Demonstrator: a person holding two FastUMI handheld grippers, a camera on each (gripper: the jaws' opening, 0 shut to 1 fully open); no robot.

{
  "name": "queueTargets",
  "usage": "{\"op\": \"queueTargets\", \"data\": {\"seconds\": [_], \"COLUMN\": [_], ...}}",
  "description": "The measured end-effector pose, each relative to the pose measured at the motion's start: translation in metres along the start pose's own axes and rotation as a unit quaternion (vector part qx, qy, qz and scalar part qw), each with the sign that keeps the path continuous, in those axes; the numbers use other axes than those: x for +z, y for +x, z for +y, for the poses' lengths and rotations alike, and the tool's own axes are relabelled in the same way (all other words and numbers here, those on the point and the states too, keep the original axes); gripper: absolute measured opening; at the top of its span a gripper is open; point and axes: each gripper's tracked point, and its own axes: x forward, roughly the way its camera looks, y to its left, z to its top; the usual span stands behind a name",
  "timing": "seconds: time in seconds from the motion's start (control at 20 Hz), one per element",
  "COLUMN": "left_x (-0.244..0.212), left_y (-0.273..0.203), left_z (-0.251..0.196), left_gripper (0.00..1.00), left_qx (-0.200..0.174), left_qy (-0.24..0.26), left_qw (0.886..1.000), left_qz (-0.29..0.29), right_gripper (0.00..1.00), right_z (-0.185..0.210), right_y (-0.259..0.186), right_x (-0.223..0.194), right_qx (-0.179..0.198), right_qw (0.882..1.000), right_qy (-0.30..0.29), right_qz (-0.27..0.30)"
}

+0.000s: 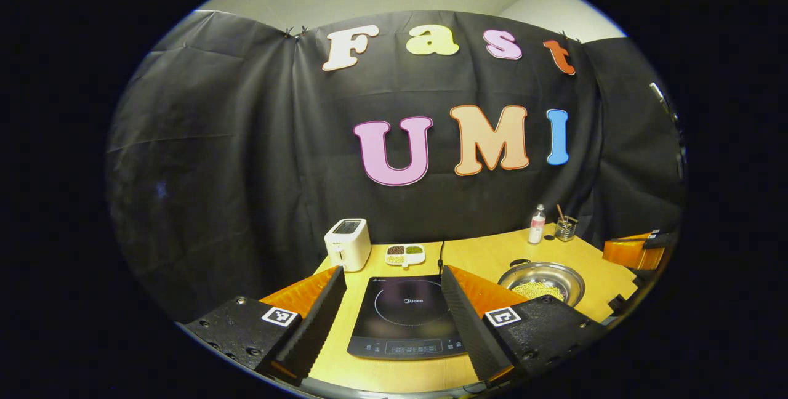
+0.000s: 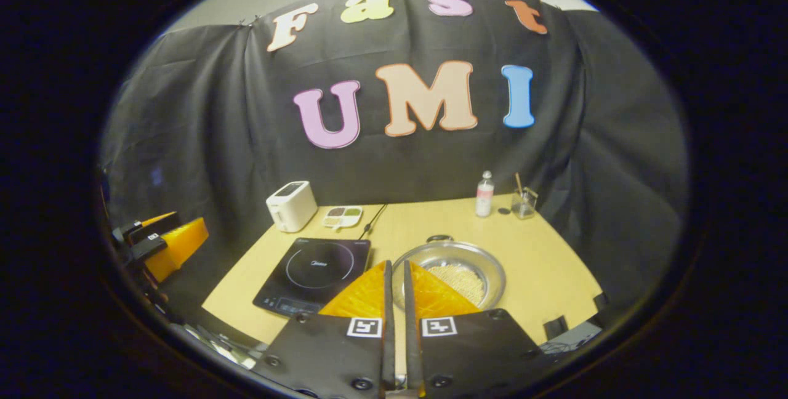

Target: First push the handle of the pot to place it horizontally, then grasp the pot with both hands and set it on the induction cooktop.

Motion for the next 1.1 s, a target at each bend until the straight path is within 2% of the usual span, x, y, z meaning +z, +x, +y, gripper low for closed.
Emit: {"op": "queueTargets", "data": {"seconds": [0.05, 0.1, 0.15, 0.2, 0.25, 0.3, 0.35, 0.5, 0.7, 0.75, 0.8, 0.85, 0.95, 1.0, 1.05, 1.1], "left_x": [-0.004, -0.005, -0.007, -0.01, -0.017, -0.023, -0.026, -0.032, -0.032, -0.031, -0.031, -0.033, -0.038, -0.04, -0.043, -0.045], "left_y": [0.0, 0.0, 0.0, 0.001, 0.001, 0.002, 0.003, 0.005, 0.011, 0.012, 0.013, 0.015, 0.019, 0.02, 0.022, 0.025], "left_z": [0.001, 0.0, -0.002, -0.003, -0.003, -0.002, -0.001, 0.003, 0.019, 0.024, 0.028, 0.029, 0.035, 0.037, 0.036, 0.035], "left_gripper": [0.95, 0.92, 0.92, 0.92, 0.92, 0.92, 0.95, 0.95, 0.95, 0.95, 0.95, 0.95, 0.92, 0.99, 0.92, 0.92], "left_qx": [-0.002, -0.007, -0.015, -0.021, -0.024, -0.026, -0.028, -0.034, -0.021, -0.017, -0.012, -0.009, -0.003, -0.001, 0.0, -0.001], "left_qy": [-0.002, -0.008, -0.017, -0.025, -0.031, -0.037, -0.044, -0.062, -0.049, -0.047, -0.046, -0.047, -0.048, -0.05, -0.053, -0.058], "left_qw": [1.0, 1.0, 1.0, 0.999, 0.999, 0.999, 0.998, 0.997, 0.998, 0.999, 0.999, 0.999, 0.999, 0.998, 0.998, 0.998], "left_qz": [0.004, 0.004, 0.002, 0.006, 0.013, 0.018, 0.022, 0.028, 0.021, 0.016, 0.014, 0.015, 0.021, 0.024, 0.027, 0.03], "right_gripper": [0.0, 0.0, 0.1, 0.1, 0.0, 0.09, 0.09, 0.1, 0.1, 0.0, 0.09, 0.06, 0.06, 0.06, 0.06, 0.06], "right_z": [0.003, 0.005, 0.007, 0.005, 0.006, 0.007, 0.007, 0.009, 0.004, -0.001, -0.009, -0.016, -0.029, -0.03, -0.031, -0.035], "right_y": [0.002, 0.004, 0.007, 0.01, 0.013, 0.015, 0.018, 0.028, 0.049, 0.055, 0.059, 0.063, 0.076, 0.081, 0.086, 0.09], "right_x": [-0.009, -0.019, -0.034, -0.048, -0.06, -0.073, -0.087, -0.124, -0.17, -0.178, -0.186, -0.192, -0.204, -0.209, -0.212, -0.218], "right_qx": [0.004, 0.01, 0.012, 0.015, 0.019, 0.022, 0.025, 0.032, 0.029, 0.025, 0.017, 0.009, -0.006, -0.008, -0.007, -0.01], "right_qw": [1.0, 0.999, 0.999, 0.997, 0.995, 0.992, 0.989, 0.975, 0.952, 0.947, 0.944, 0.941, 0.934, 0.931, 0.928, 0.925], "right_qy": [0.006, 0.01, 0.014, 0.019, 0.026, 0.035, 0.044, 0.077, 0.104, 0.107, 0.104, 0.098, 0.094, 0.099, 0.104, 0.105], "right_qz": [0.013, 0.03, 0.051, 0.073, 0.095, 0.115, 0.137, 0.204, 0.288, 0.301, 0.312, 0.324, 0.344, 0.35, 0.356, 0.366]}}
